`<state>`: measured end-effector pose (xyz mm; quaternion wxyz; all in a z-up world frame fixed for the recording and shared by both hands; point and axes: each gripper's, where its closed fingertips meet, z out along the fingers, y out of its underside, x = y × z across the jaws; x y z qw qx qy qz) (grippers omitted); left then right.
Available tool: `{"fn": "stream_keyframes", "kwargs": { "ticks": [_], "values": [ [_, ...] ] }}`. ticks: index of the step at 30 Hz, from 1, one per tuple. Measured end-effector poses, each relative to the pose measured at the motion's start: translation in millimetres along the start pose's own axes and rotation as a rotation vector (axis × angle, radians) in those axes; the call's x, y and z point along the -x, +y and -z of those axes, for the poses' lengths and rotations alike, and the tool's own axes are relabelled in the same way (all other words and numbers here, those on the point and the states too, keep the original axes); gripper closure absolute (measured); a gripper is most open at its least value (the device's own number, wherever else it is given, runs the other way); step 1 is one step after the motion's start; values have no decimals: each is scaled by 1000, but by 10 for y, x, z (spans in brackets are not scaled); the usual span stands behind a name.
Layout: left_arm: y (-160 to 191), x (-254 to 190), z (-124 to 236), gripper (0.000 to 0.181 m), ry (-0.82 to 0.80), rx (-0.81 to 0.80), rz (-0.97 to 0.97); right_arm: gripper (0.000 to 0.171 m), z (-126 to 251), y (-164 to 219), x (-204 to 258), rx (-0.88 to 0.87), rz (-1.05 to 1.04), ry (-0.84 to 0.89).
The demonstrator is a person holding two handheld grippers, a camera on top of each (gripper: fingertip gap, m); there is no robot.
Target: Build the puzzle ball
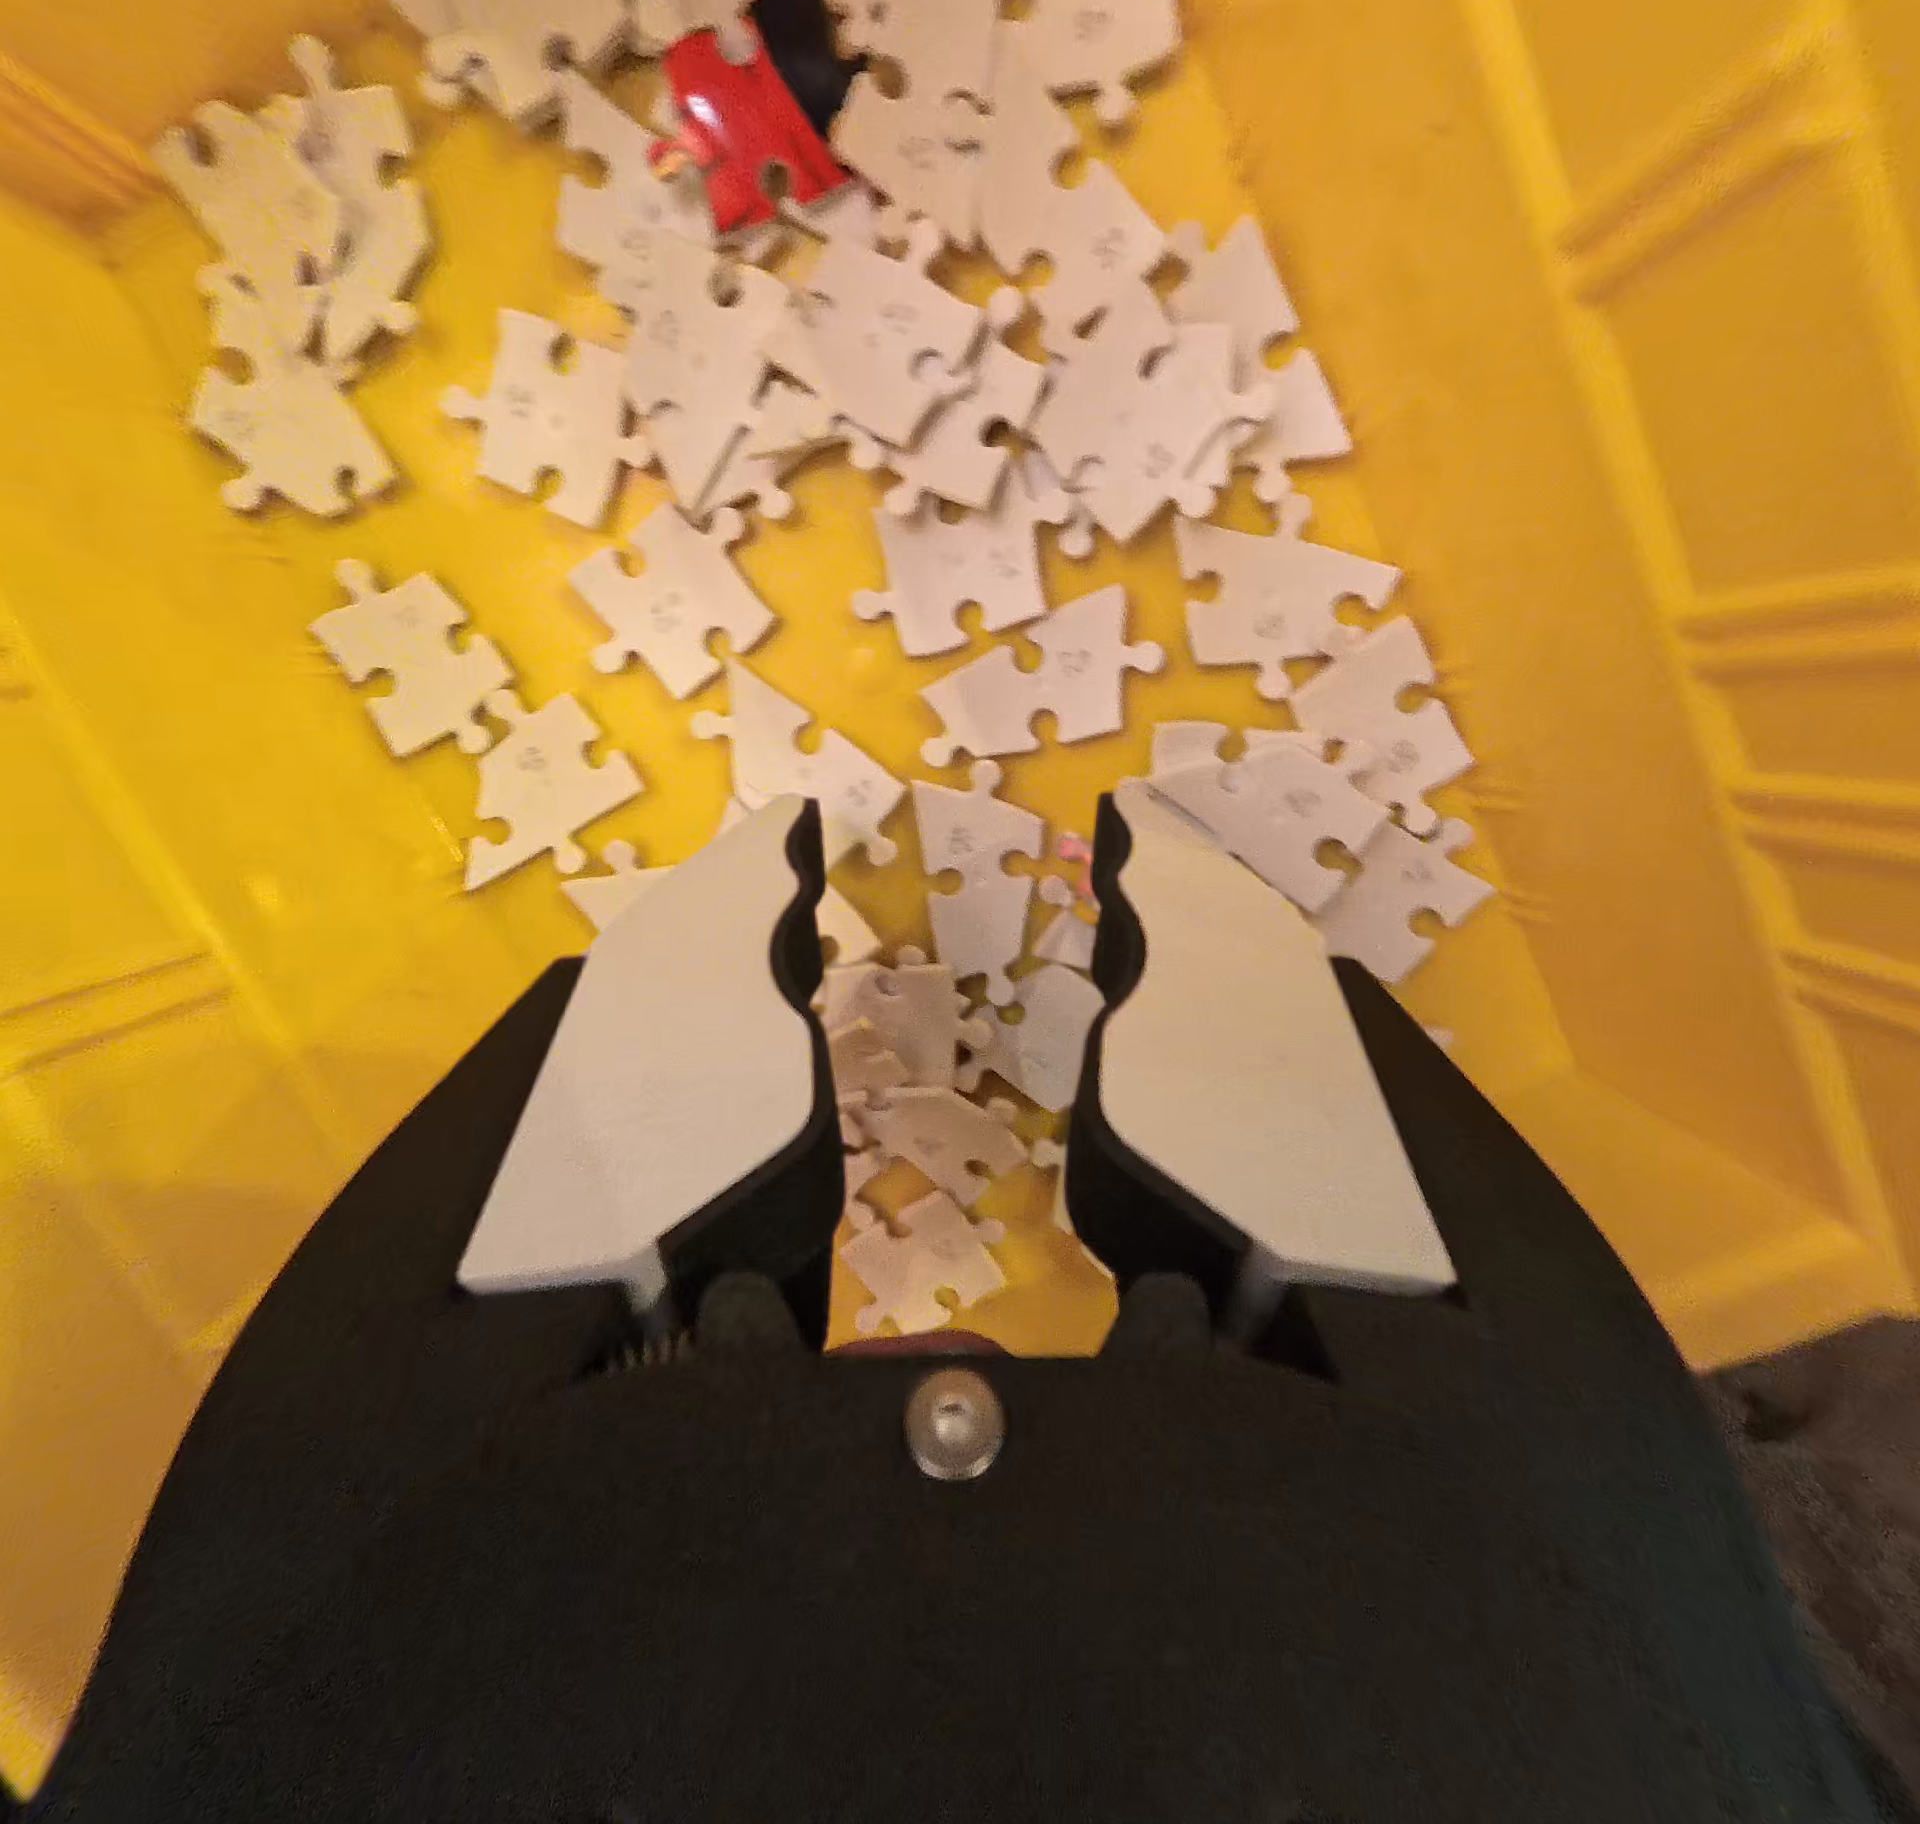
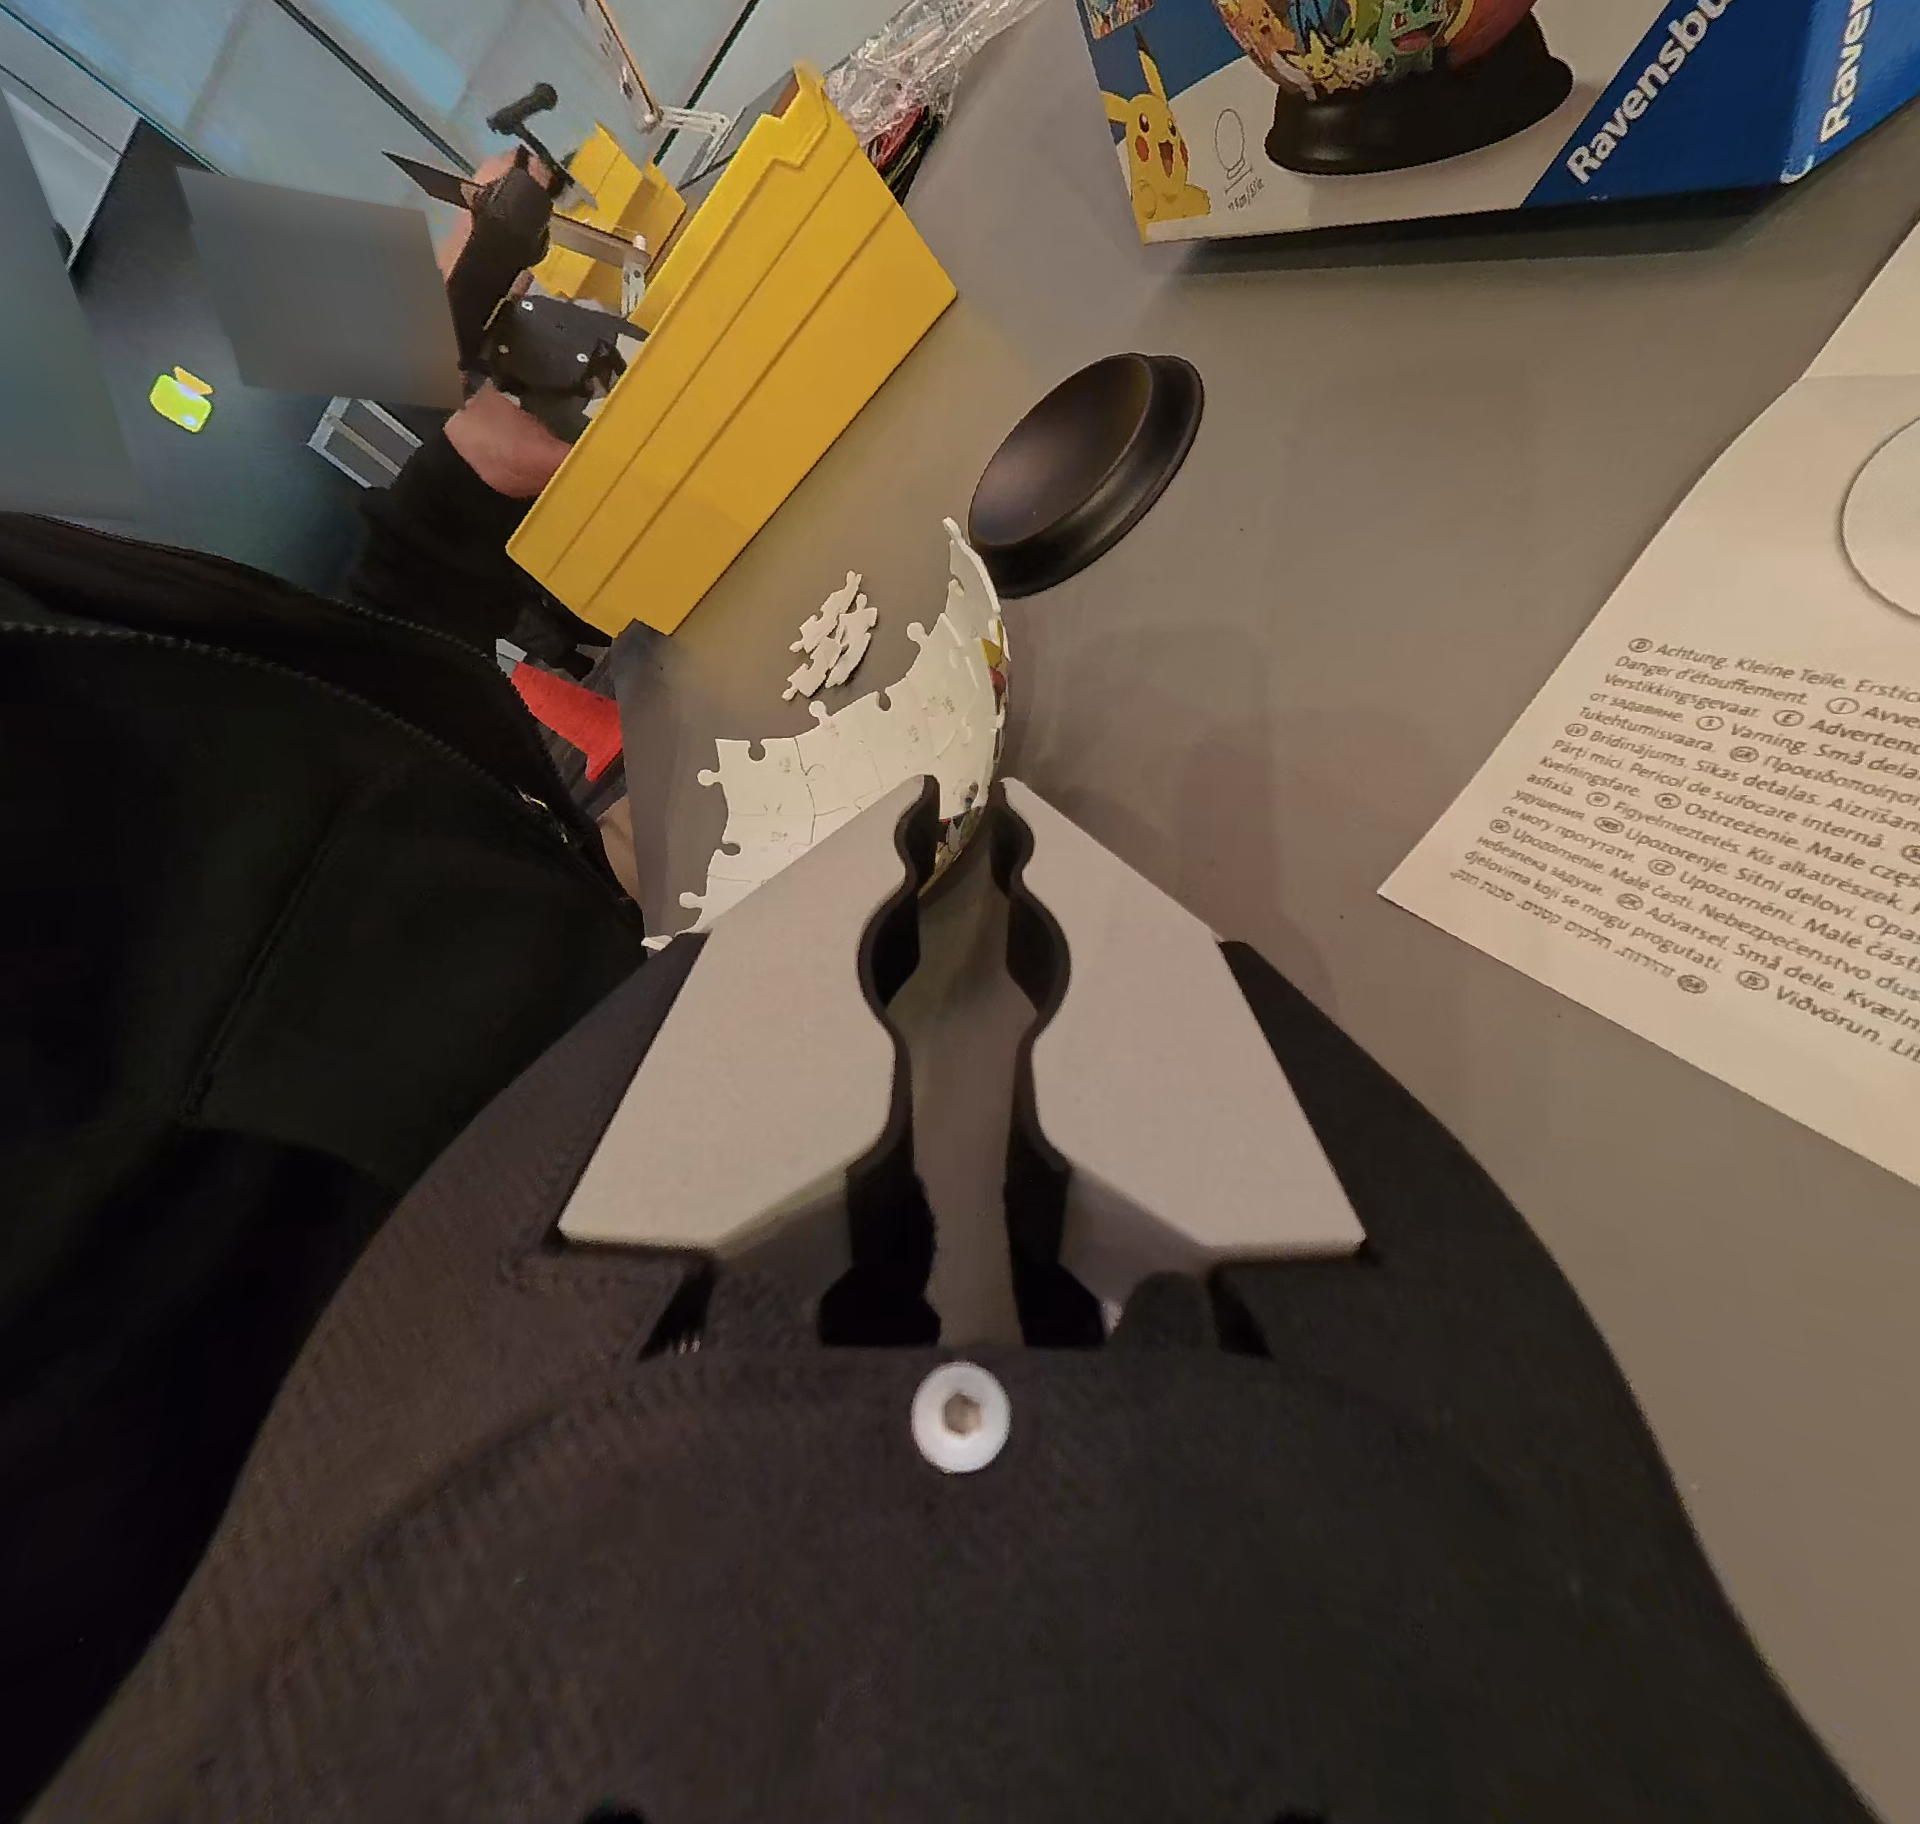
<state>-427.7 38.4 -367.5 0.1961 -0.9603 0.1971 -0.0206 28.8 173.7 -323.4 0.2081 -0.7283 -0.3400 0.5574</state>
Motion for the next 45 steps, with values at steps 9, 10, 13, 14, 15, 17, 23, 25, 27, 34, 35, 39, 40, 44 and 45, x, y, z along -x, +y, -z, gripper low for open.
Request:
{"fn": "stream_keyframes", "kwargs": {
  "ticks": [9,10,13,14,15,17,23,25,27,34,35,39,40,44,45],
  "values": [
    [229,-418,59,135,143,70,-160,164,-10,6,-21,7,-8,9],
    [251,-425,32,135,131,90,-178,164,-11,7,-23,8,-9,11],
    [252,-377,22,139,102,112,-183,164,-12,7,-27,7,-8,15],
    [232,-382,14,140,105,98,-189,164,-12,6,-29,6,-7,17],
    [222,-382,13,141,109,91,-184,164,-11,6,-29,6,-7,17],
    [223,-340,34,149,108,89,-153,164,-11,6,-30,5,-7,17],
    [198,-265,98,162,138,28,-87,164,-13,7,-31,7,-9,16],
    [184,-253,119,165,143,13,-74,164,-13,8,-30,7,-9,16],
    [160,-230,164,170,144,-11,-58,164,-11,5,-30,6,-9,15],
    [198,-227,222,166,190,-40,23,164,-11,6,-28,6,-10,13],
    [216,-236,227,164,200,-37,31,164,-11,5,-27,6,-10,12],
    [289,-220,221,149,178,-5,42,164,-11,5,-27,5,-11,12],
    [292,-195,213,148,156,2,43,164,-11,5,-27,6,-11,12],
    [319,-174,183,144,125,56,35,164,-11,5,-26,6,-11,11],
    [335,-156,171,143,114,78,39,164,-10,4,-26,5,-11,11]
  ]
}}
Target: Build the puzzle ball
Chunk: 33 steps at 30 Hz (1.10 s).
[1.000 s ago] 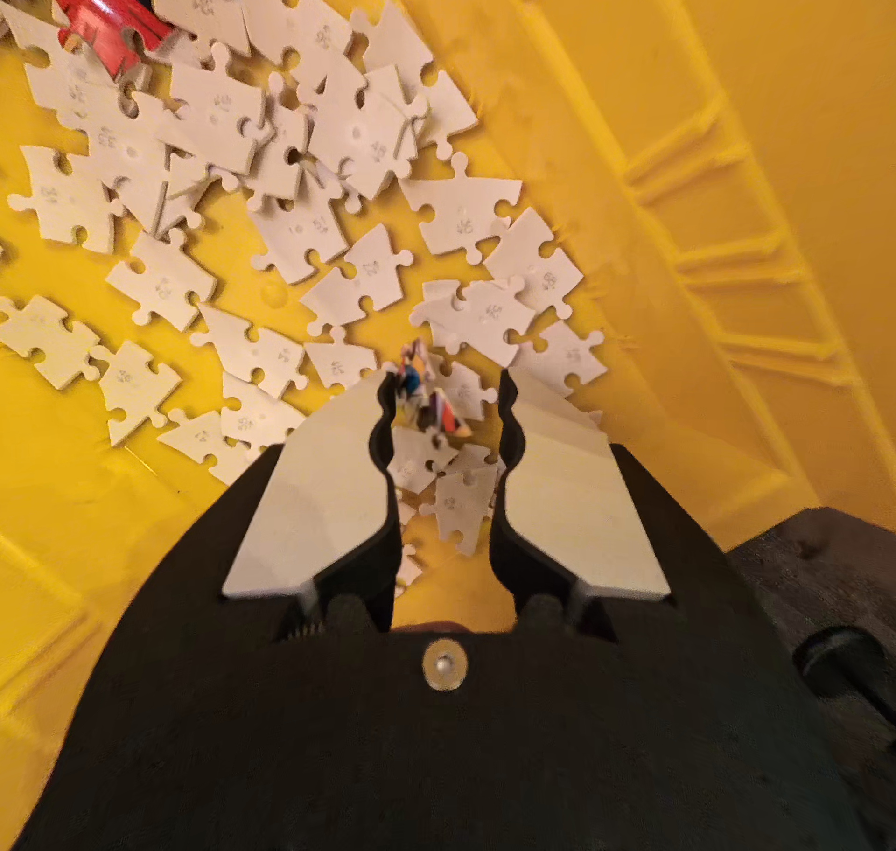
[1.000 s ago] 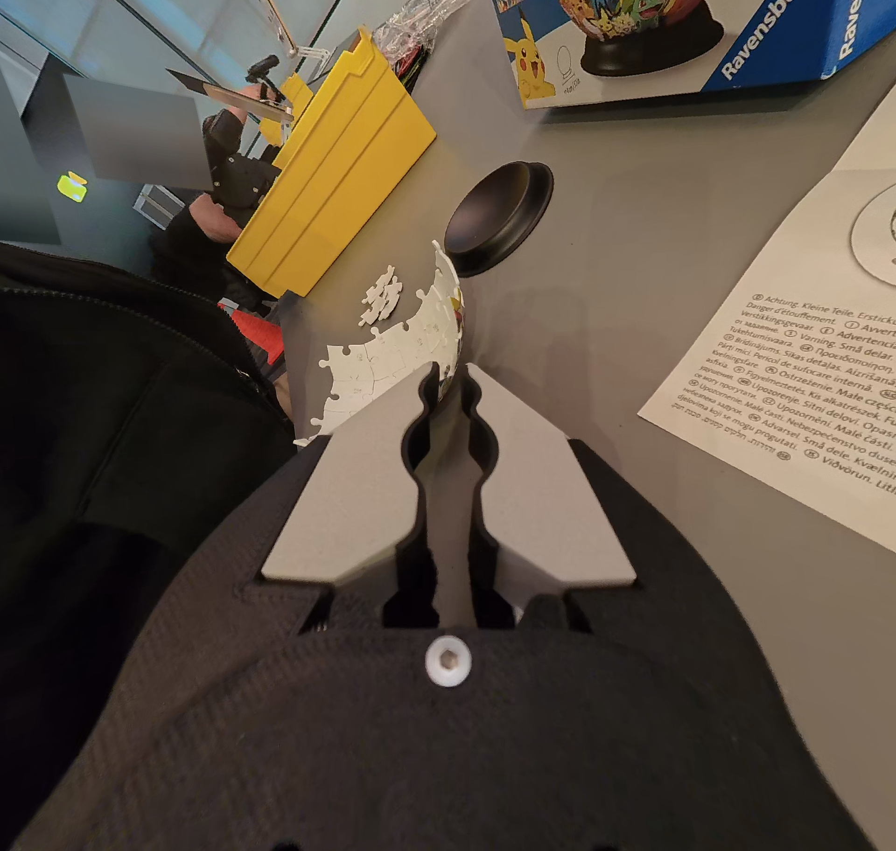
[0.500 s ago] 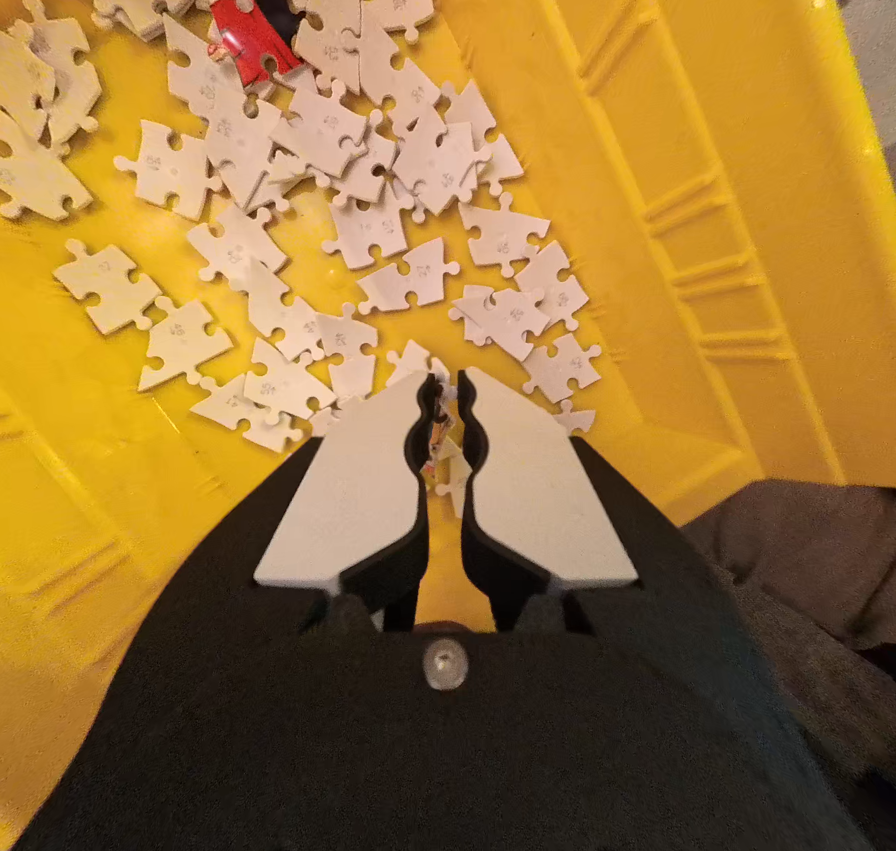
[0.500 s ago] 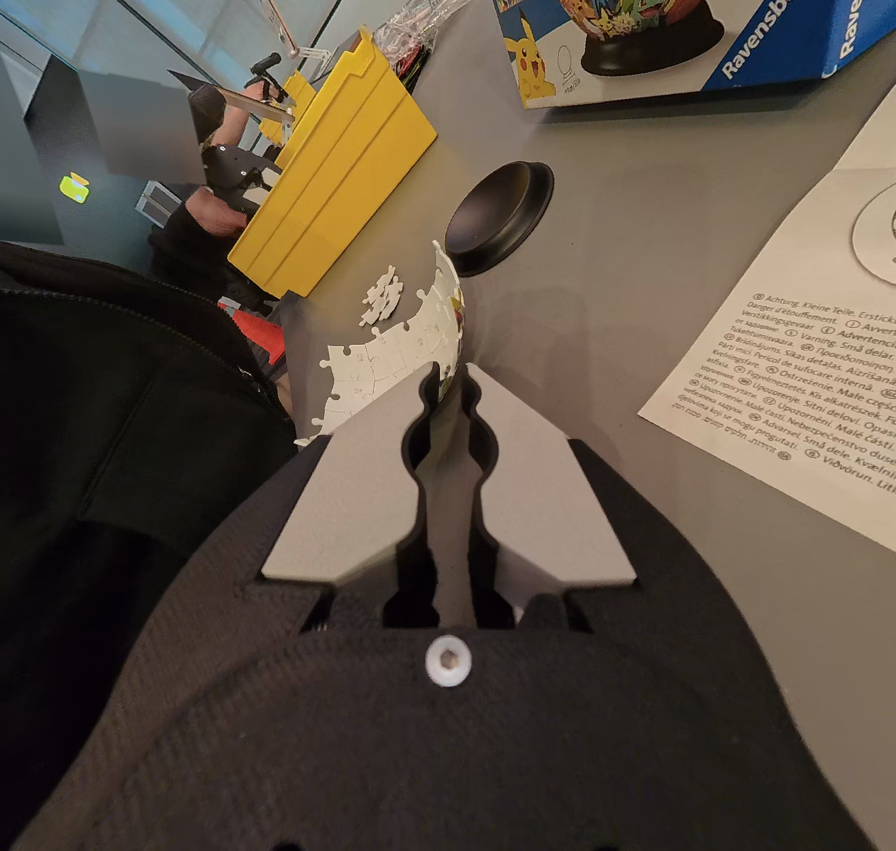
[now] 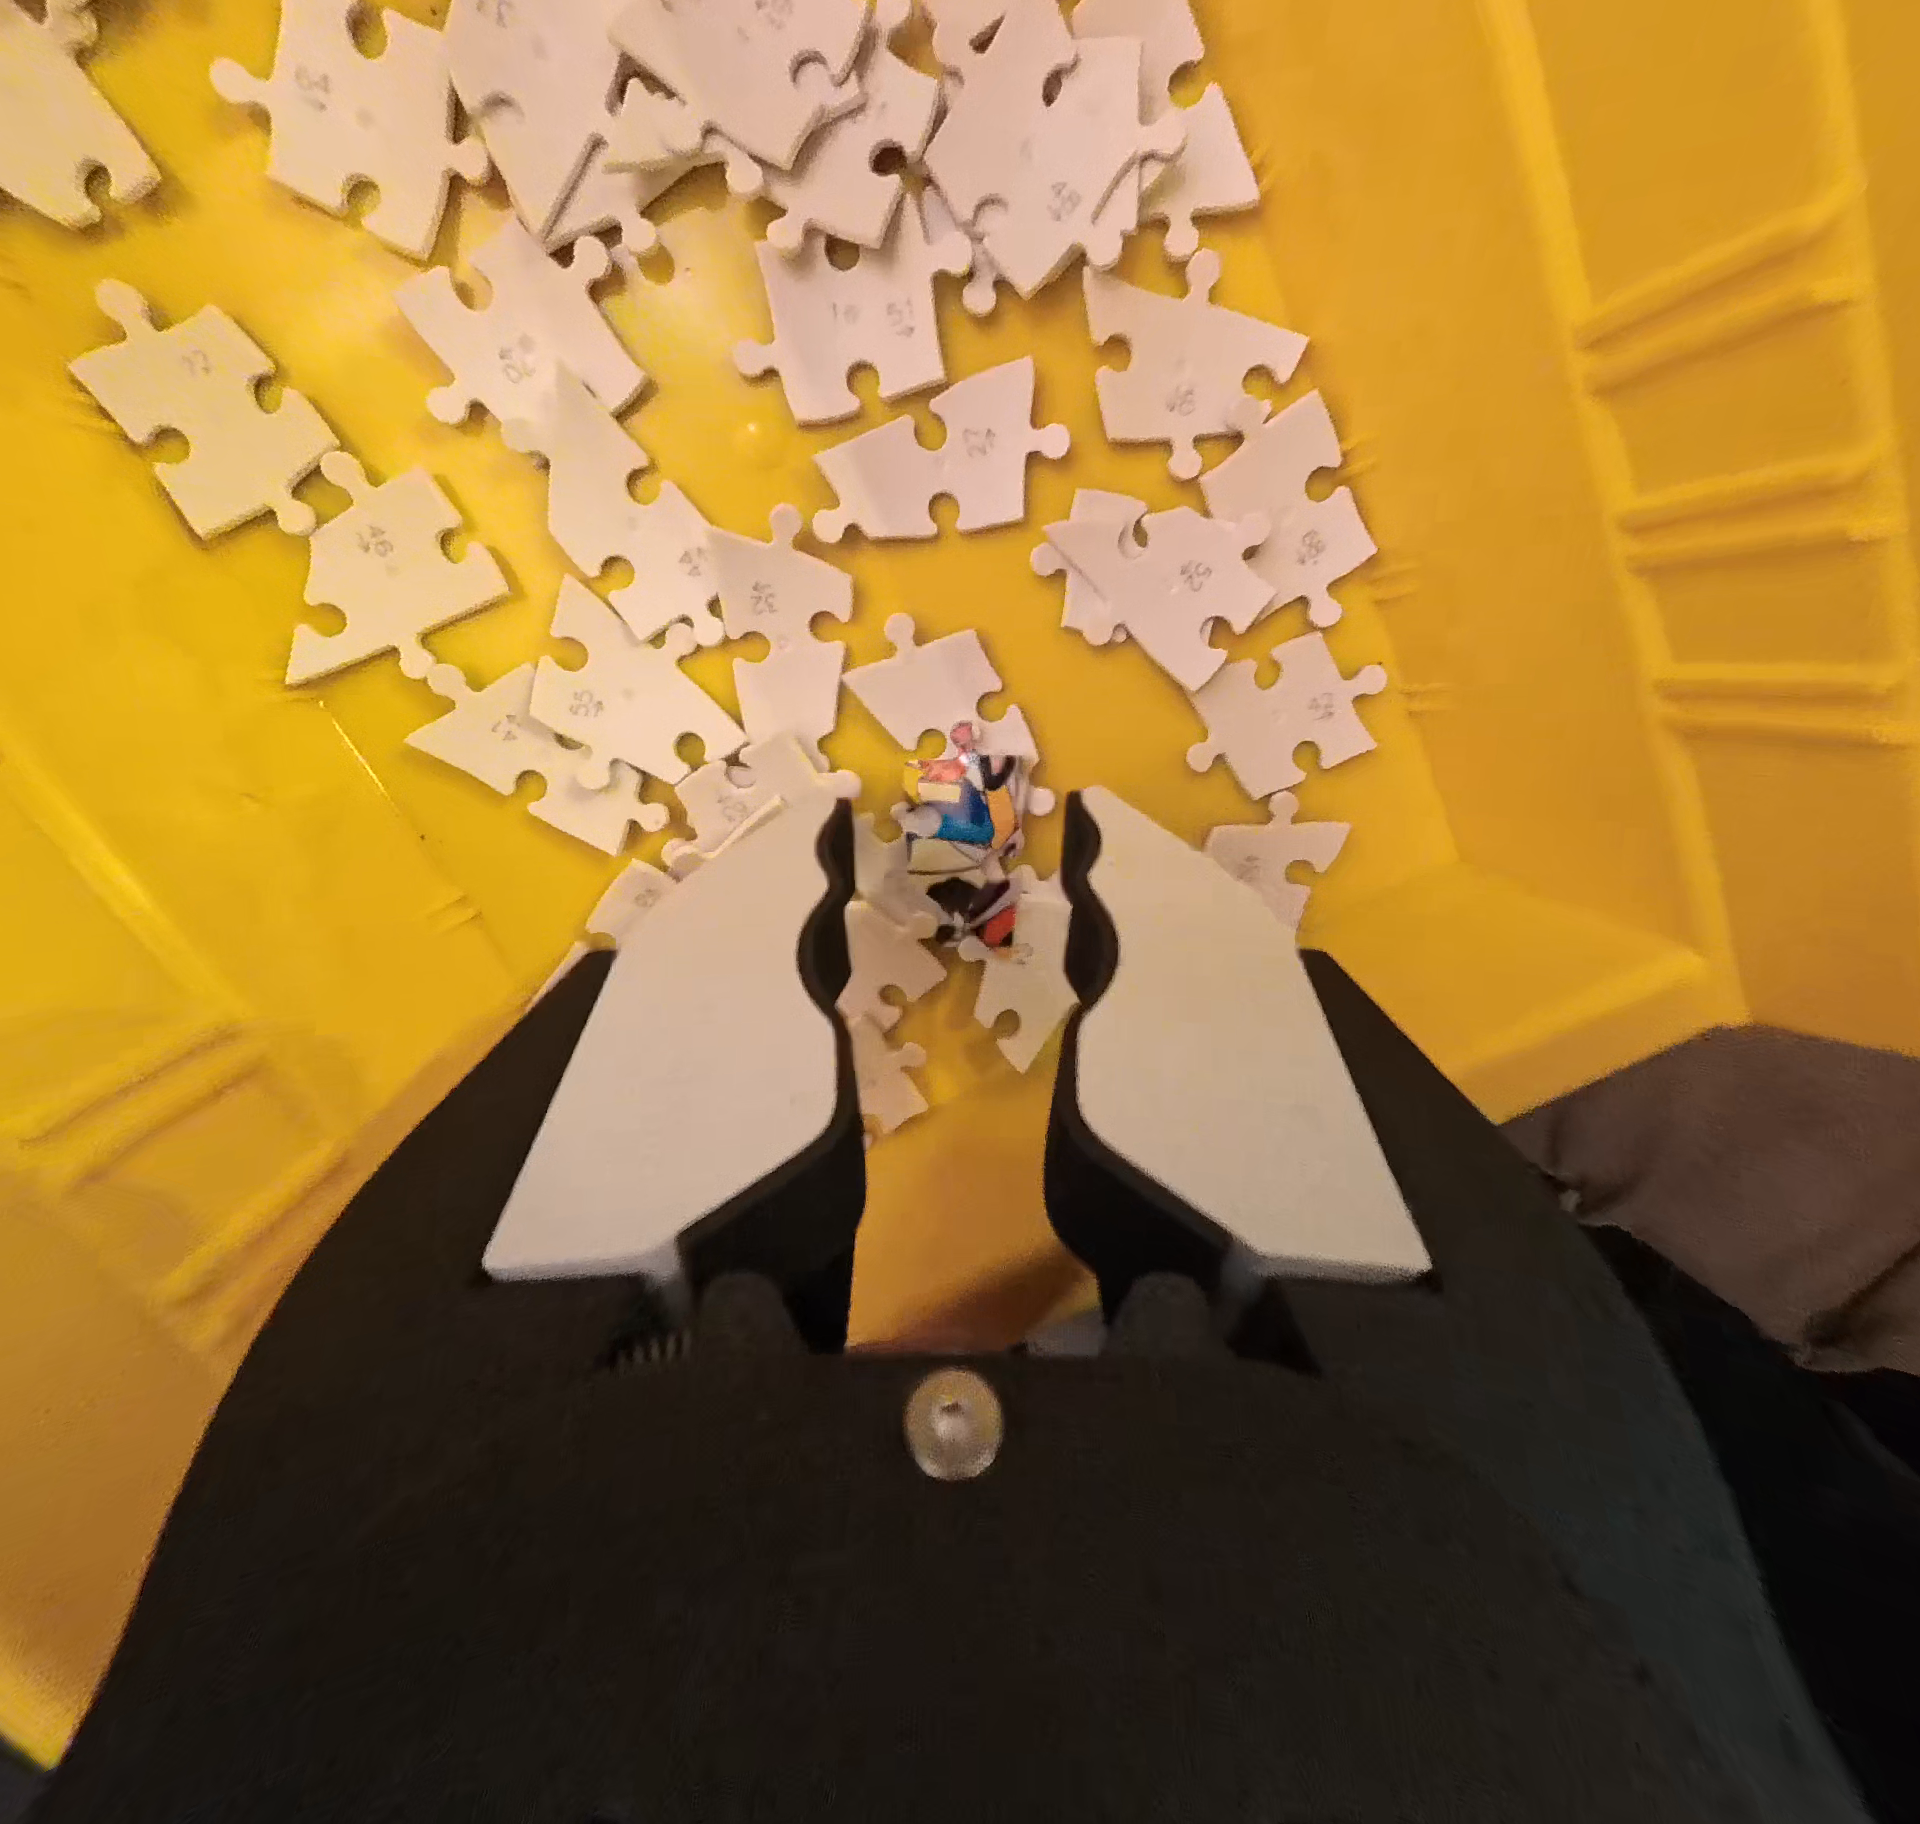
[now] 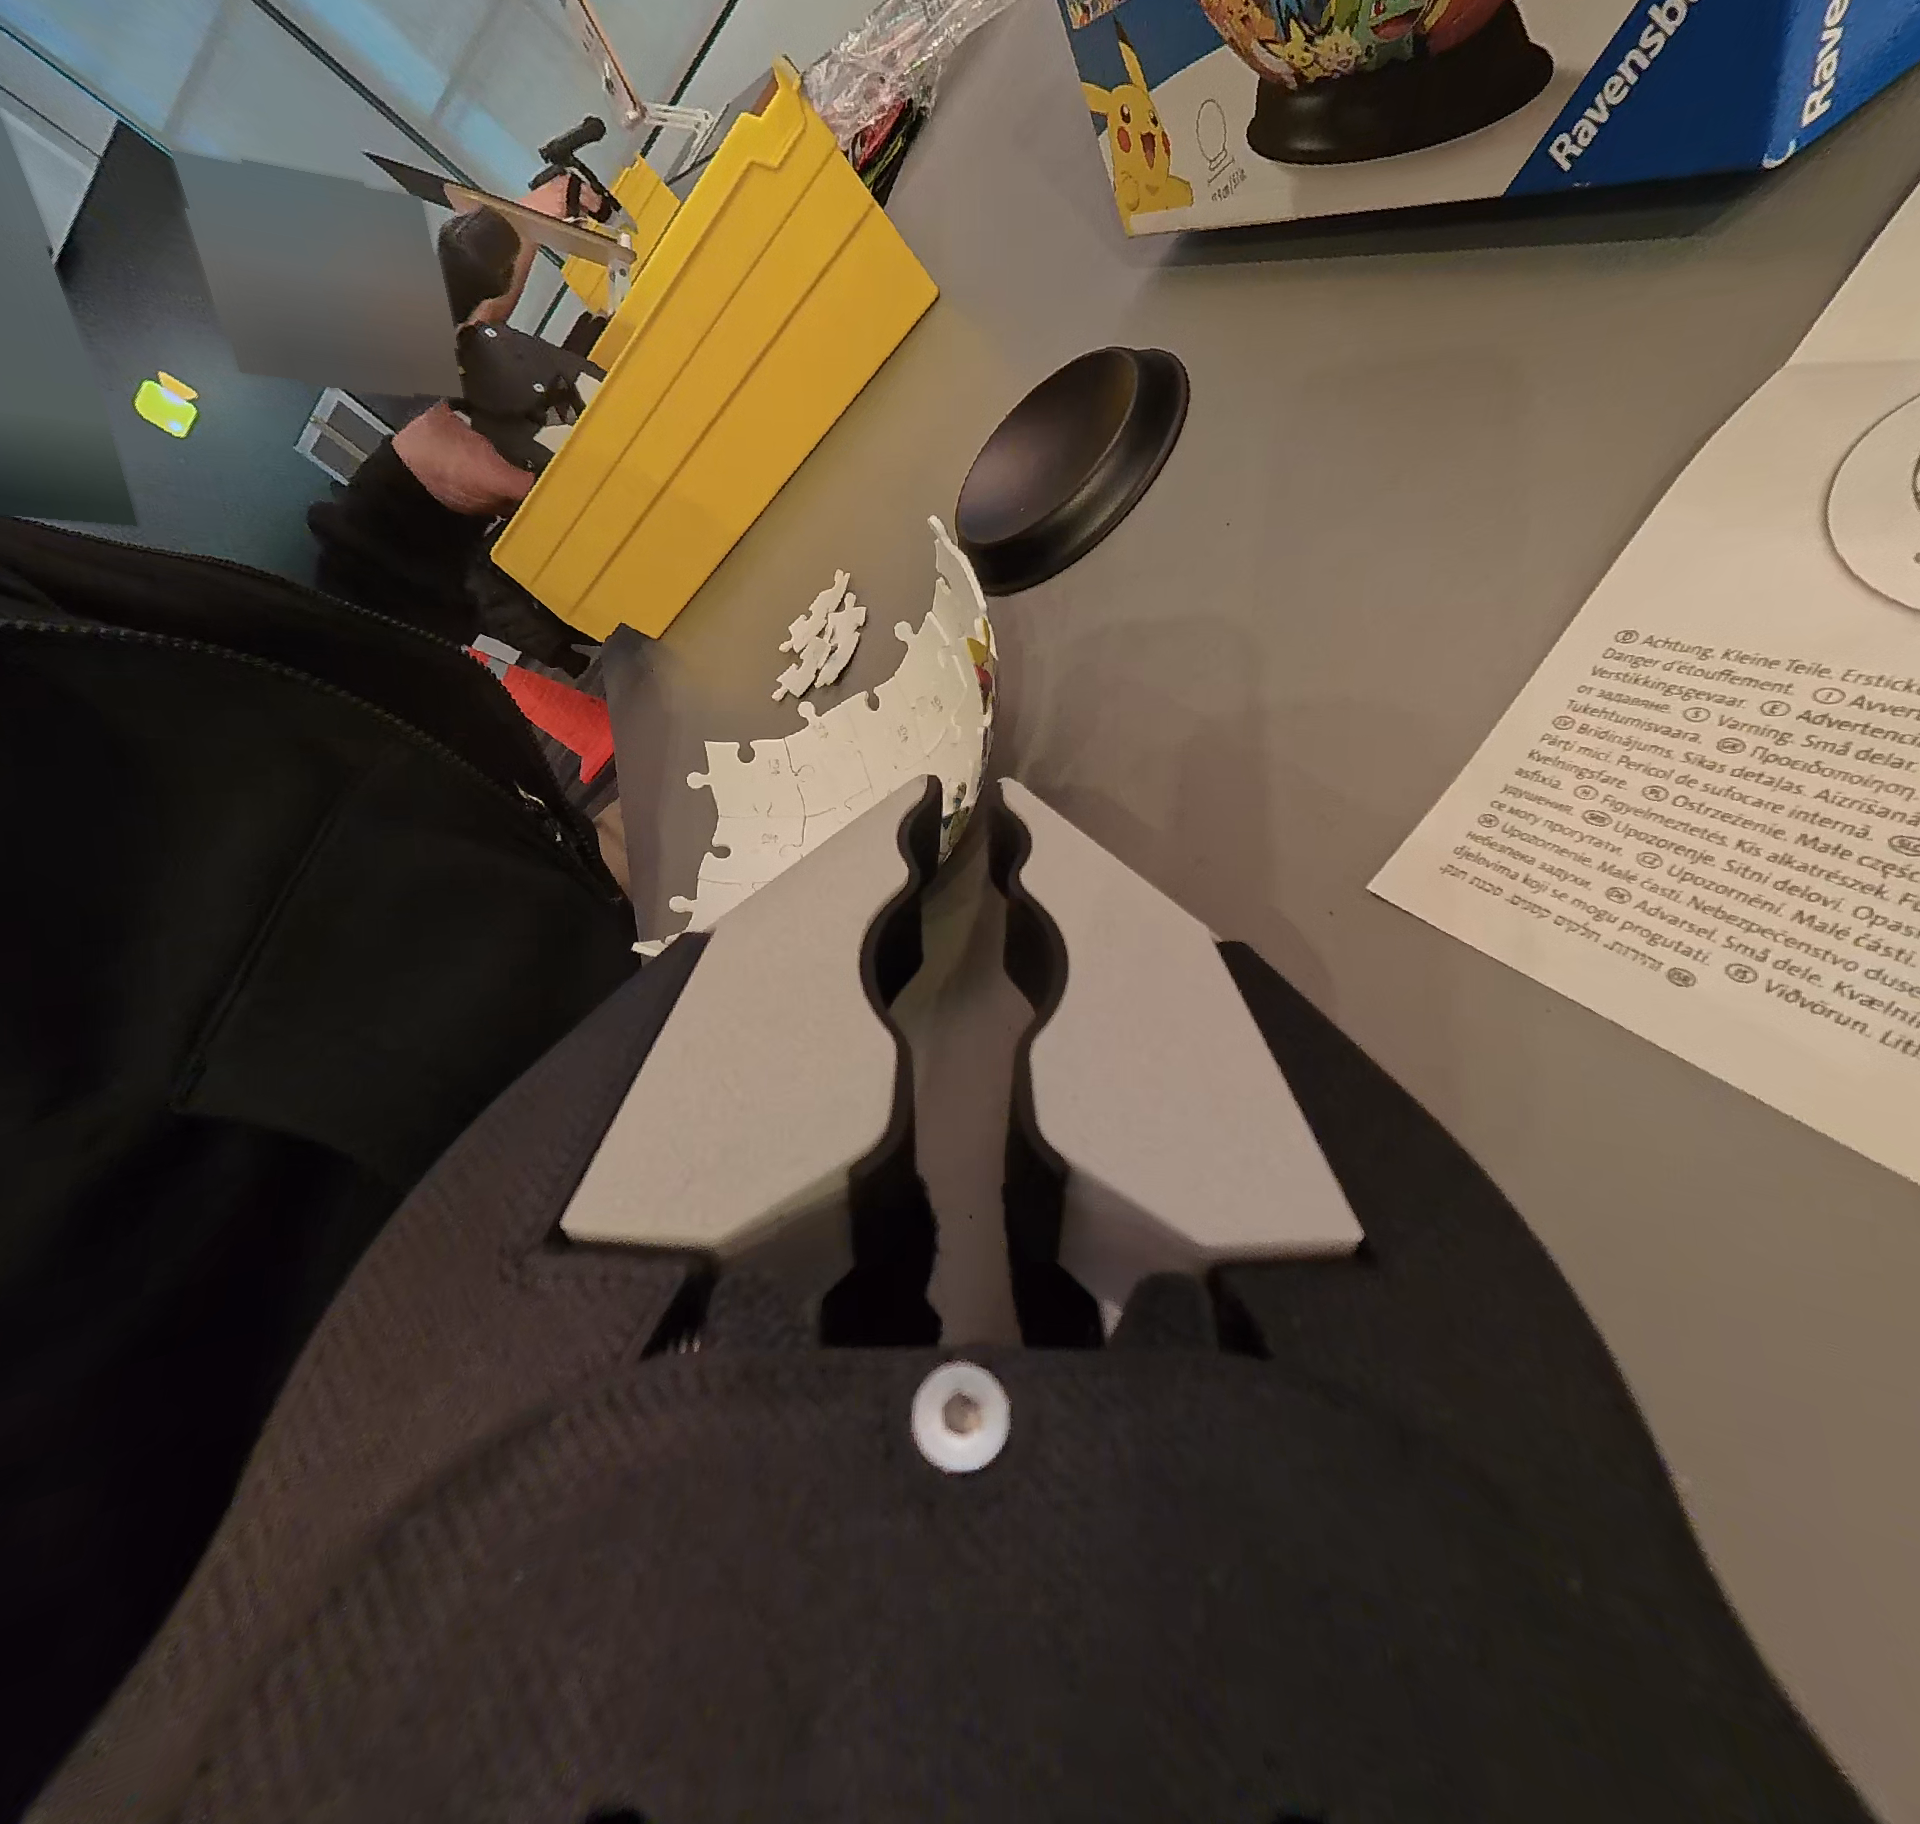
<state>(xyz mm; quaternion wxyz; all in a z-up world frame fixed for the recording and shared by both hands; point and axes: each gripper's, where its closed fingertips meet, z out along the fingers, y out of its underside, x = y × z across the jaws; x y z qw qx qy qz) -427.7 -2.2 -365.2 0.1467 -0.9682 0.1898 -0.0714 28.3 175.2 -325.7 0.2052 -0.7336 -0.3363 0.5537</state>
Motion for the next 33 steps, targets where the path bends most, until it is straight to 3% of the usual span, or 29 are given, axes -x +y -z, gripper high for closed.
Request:
{"fn": "stream_keyframes", "kwargs": {
  "ticks": [7,13,17,24,27,33],
  "values": [
    [33,-36,-77,159,13,78,-25,164,2,-2,2,-1,0,-2],
    [-251,-156,39,159,137,-122,37,164,1,-1,1,0,0,-1],
    [-578,-175,271,159,290,-418,158,164,2,-3,1,-2,1,0],
    [-1042,-282,1274,159,655,-1100,241,164,4,-5,2,-4,3,0],
    [-1044,-259,1489,159,772,-1232,284,164,12,-13,10,-11,8,-3],
    [-1007,-227,1676,159,832,-1358,309,164,16,-13,25,-12,11,-13]
  ]
}}
